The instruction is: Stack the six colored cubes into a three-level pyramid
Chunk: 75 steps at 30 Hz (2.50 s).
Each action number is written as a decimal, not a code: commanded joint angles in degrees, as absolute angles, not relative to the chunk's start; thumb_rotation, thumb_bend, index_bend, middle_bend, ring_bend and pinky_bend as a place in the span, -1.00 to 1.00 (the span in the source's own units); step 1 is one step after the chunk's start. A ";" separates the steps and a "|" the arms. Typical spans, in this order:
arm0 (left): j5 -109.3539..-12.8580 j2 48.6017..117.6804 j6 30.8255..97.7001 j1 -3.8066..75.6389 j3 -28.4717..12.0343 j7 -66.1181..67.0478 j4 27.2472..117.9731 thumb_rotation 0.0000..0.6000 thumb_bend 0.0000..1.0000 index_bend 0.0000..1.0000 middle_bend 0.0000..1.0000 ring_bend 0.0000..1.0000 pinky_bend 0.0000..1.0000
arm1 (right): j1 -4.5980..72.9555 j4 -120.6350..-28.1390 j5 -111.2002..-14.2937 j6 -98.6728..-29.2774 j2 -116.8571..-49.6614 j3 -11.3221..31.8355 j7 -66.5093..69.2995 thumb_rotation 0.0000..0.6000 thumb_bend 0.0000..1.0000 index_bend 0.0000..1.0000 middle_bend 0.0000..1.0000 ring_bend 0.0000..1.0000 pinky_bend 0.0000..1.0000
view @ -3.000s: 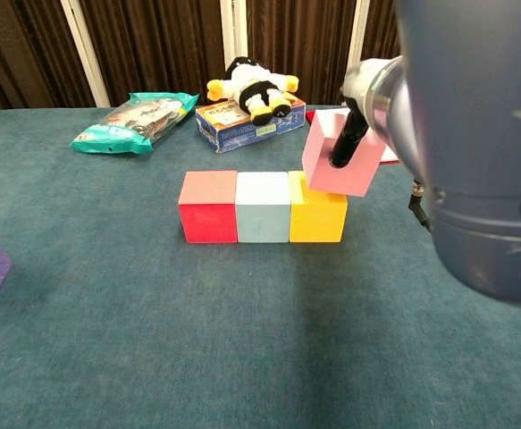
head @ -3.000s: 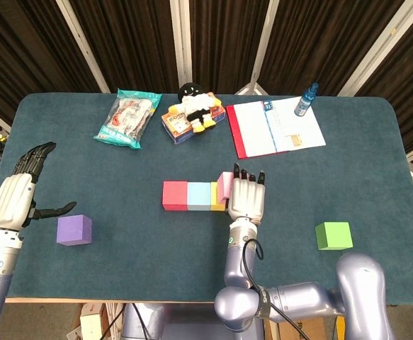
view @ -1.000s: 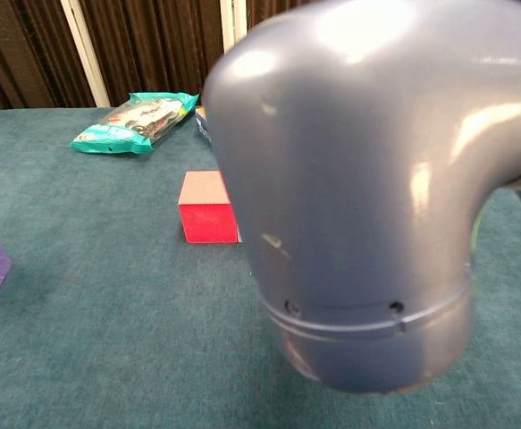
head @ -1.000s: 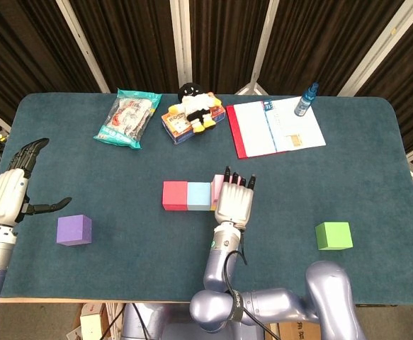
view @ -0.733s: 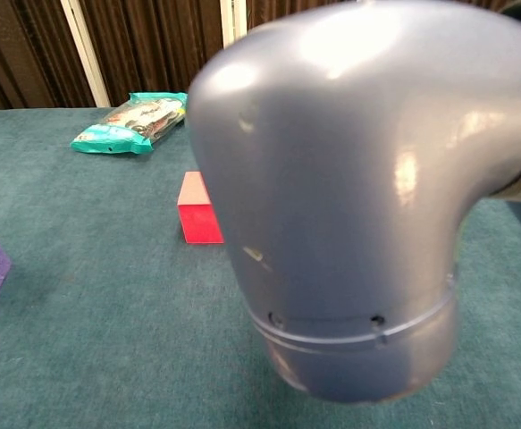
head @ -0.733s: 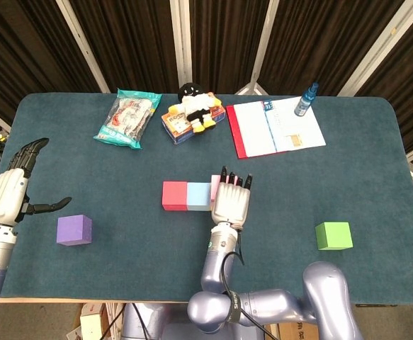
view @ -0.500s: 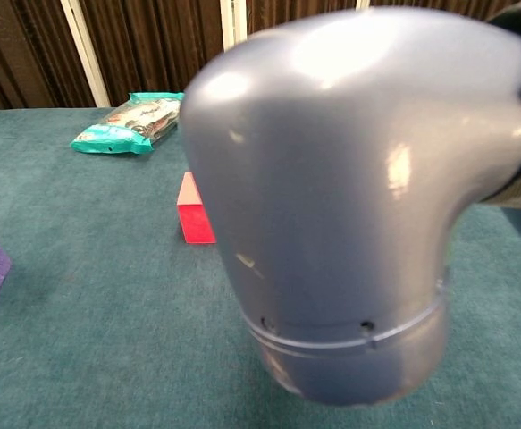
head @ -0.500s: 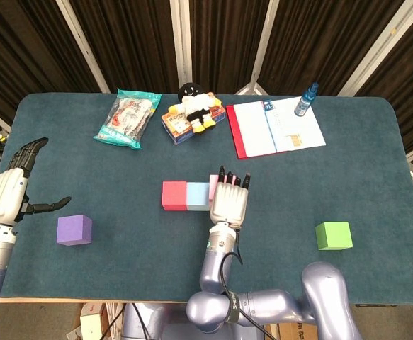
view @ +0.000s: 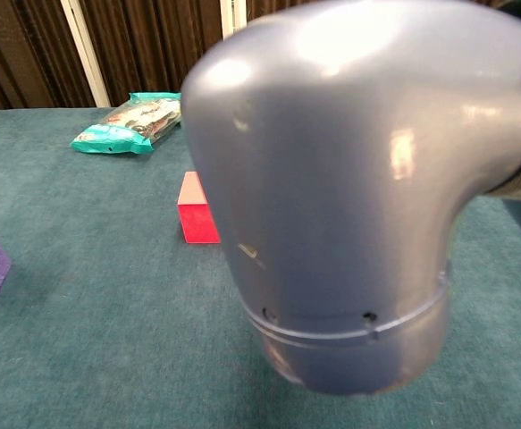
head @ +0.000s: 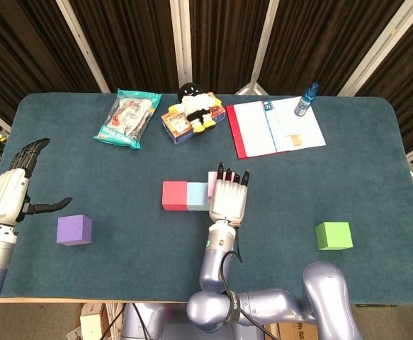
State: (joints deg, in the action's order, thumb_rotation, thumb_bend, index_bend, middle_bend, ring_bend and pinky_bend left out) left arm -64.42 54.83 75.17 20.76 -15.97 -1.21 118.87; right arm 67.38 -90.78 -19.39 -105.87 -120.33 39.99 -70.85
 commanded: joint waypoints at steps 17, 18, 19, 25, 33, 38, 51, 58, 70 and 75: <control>-63.79 54.70 75.00 20.86 -16.13 -1.24 118.76 1.00 -0.90 -1.00 -0.90 -1.00 -1.00 | 66.71 -89.82 -21.08 -103.96 -121.79 39.78 -69.06 1.00 0.06 -1.00 -0.09 -0.61 -1.00; -63.78 54.68 74.97 20.86 -16.13 -1.26 118.76 1.00 -0.90 -1.00 -0.91 -1.00 -1.00 | 66.71 -89.77 -21.20 -103.95 -121.83 39.73 -69.04 1.00 0.06 -1.00 -0.09 -0.61 -1.00; -63.79 54.66 74.91 20.88 -16.11 -1.27 118.78 1.00 -0.90 -1.00 -0.91 -1.00 -1.00 | 66.69 -89.71 -21.32 -103.88 -121.89 39.71 -69.00 1.00 0.06 -1.00 -0.09 -0.61 -1.00; -63.81 54.64 74.92 20.88 -16.11 -1.27 118.74 1.00 -0.90 -1.00 -0.91 -1.00 -1.00 | 66.51 -89.56 -21.91 -103.46 -122.16 39.57 -68.73 1.00 0.06 -1.00 -0.09 -0.61 -1.00; -63.70 54.60 74.87 20.90 -16.06 -1.15 118.76 1.00 -0.90 -1.00 -0.91 -1.00 -1.00 | 65.99 -89.14 -22.54 -102.71 -122.62 39.21 -68.16 1.00 0.06 -1.00 -0.09 -0.61 -1.00; -63.51 54.57 74.84 20.94 -16.12 -1.11 118.78 1.00 -0.90 -1.00 -0.91 -1.00 -1.00 | 65.90 -88.61 -23.33 -102.51 -122.79 38.98 -67.95 1.00 0.06 -1.00 -0.09 -0.61 -1.00; -63.49 54.53 74.74 20.95 -16.09 -1.22 118.69 1.00 -0.90 -1.00 -0.91 -1.00 -1.00 | 65.26 -88.26 -24.43 -102.09 -123.08 38.49 -68.14 1.00 0.06 -1.00 -0.09 -0.62 -1.00; -63.49 54.53 74.65 20.98 -16.04 -1.23 118.70 1.00 -0.90 -1.00 -0.91 -1.00 -1.00 | 64.62 -88.32 -24.83 -101.75 -122.92 38.15 -68.31 1.00 0.06 -1.00 -0.09 -0.63 -1.00; -63.39 54.55 74.77 20.99 -16.10 -1.16 118.68 1.00 -0.90 -1.00 -0.90 -1.00 -1.00 | 64.03 -88.83 -25.27 -101.57 -123.07 37.88 -68.80 1.00 0.06 -1.00 -0.09 -0.63 -1.00; -63.51 54.53 74.82 20.97 -16.07 -1.12 118.75 1.00 -0.90 -1.00 -0.91 -1.00 -1.00 | 64.17 -88.93 -25.69 -101.65 -123.30 38.08 -68.95 1.00 0.06 -1.00 -0.09 -0.64 -1.00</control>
